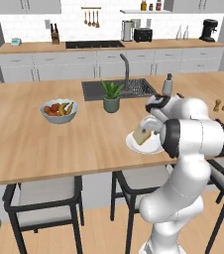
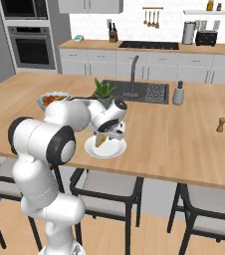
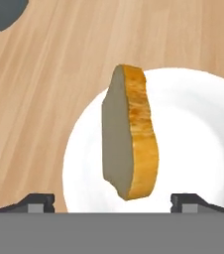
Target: Start the toaster. Once the lever pops up, take the bread to the plate on the dining counter.
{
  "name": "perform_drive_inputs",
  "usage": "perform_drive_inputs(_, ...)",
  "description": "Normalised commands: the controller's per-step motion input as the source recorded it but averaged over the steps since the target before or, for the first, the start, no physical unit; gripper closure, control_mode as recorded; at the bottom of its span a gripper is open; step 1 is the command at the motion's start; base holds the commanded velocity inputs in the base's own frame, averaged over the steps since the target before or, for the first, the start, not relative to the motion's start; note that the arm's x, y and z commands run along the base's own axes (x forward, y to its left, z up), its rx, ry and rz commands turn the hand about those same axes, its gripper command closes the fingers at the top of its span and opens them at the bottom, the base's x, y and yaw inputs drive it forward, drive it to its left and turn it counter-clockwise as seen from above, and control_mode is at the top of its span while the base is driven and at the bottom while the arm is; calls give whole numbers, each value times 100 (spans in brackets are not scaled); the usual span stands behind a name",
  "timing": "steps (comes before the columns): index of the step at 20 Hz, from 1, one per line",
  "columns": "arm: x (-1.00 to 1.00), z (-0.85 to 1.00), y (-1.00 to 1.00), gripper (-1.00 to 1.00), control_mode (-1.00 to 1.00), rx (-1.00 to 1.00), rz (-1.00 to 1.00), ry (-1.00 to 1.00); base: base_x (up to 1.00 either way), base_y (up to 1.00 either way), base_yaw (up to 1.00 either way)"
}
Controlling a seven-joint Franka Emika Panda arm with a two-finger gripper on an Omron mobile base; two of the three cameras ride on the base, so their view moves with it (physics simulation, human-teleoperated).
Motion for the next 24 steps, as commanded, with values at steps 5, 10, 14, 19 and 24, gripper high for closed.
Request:
perform_drive_inputs(5, -1, 59, -14, -100, -100, 0, 0, 0, 0, 0, 0)
perform_drive_inputs(10, -15, 65, -2, -100, -100, -5, 0, 1, 0, 0, 0)
perform_drive_inputs(14, -67, 54, 0, -100, -100, -13, 0, 0, 0, 0, 0)
perform_drive_inputs(19, -100, 9, 20, -100, -100, -20, -3, -4, 0, 0, 0)
perform_drive_inputs(24, -92, -4, 65, -100, -100, -29, -2, -7, 0, 0, 0)
